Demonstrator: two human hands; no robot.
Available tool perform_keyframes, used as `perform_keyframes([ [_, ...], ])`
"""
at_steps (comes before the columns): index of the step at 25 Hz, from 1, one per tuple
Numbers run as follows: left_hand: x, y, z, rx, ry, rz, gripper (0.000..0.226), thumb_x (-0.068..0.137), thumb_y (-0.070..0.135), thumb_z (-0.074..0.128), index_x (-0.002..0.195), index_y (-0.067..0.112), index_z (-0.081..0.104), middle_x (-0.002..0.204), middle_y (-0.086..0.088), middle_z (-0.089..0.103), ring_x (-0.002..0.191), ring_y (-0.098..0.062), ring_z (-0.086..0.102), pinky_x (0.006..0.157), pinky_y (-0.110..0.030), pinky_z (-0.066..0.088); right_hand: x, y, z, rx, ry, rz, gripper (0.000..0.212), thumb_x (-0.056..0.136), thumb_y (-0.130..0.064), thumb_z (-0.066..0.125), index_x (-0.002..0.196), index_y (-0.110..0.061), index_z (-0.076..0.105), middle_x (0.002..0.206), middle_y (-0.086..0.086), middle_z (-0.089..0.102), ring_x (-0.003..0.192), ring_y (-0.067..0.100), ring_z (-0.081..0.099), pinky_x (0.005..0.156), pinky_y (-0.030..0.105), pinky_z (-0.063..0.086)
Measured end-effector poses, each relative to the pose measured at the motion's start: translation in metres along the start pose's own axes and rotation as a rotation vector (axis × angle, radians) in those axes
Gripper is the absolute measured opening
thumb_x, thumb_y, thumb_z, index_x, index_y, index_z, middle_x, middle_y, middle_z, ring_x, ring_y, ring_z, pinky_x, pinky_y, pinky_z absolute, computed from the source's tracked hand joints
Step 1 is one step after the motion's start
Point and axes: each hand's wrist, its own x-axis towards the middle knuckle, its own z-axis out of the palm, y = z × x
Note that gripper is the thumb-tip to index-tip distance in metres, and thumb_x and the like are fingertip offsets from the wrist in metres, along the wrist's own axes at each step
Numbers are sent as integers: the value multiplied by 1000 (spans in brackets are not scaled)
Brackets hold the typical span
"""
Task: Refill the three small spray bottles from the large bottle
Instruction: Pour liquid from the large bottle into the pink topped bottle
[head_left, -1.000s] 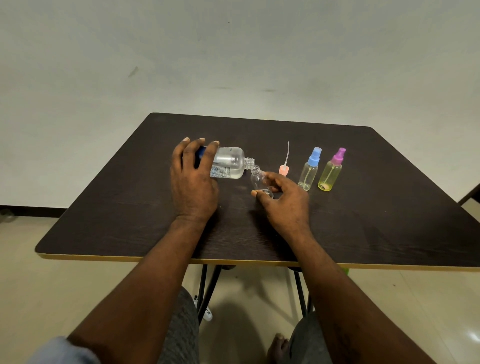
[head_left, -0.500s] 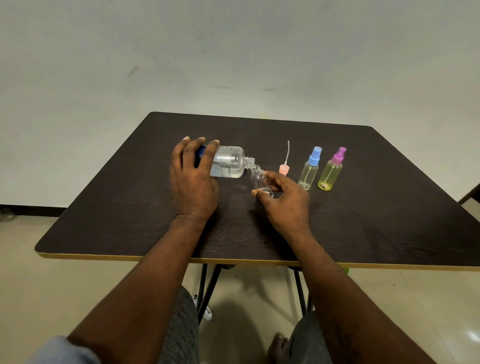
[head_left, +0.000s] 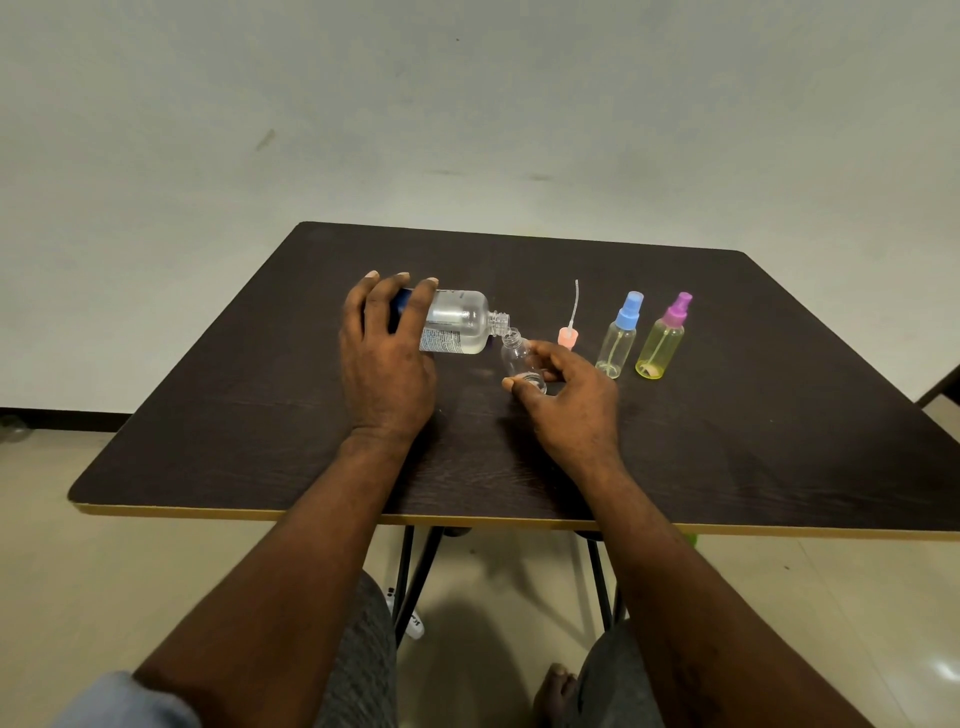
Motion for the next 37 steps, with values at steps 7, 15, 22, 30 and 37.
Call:
perform_keyframes([
  [7,0,0,1,3,14,9,59,86,8,51,143,15,60,148,-15,52,144,-41,38,110,-56,44,0,-1,0,13,6,2,48,81,-21,88,126,-23,73,111,-15,75,96,-9,68,90,14,55],
  [15,-1,-2,2,6,26,18,60,84,6,52,143,15,61,148,-15,53,144,-40,39,110,-54,45,0,-1,0,16,4,10,50,81,-22,88,129,-22,73,116,-11,76,100,-5,68,94,15,55],
  [22,-1,-2,3,6,27,16,57,86,6,52,142,15,62,148,-15,53,144,-40,39,109,-56,45,0,-1,-1,3,-2,10,51,82,-23,88,130,-22,72,117,-10,76,101,-4,68,94,15,54],
  [30,-1,-1,1,7,22,13,59,86,8,47,143,14,61,148,-15,53,144,-41,39,109,-56,44,0,-1,0,-4,-1,11,51,82,-24,88,130,-23,72,117,-11,75,102,-4,68,95,18,56],
  [37,-1,0,-1,7,16,10,60,85,7,47,143,14,61,148,-15,53,144,-41,38,110,-56,43,1,0,0,-11,-6,17,51,82,-25,88,130,-25,71,117,-12,75,100,-10,66,88,7,50],
])
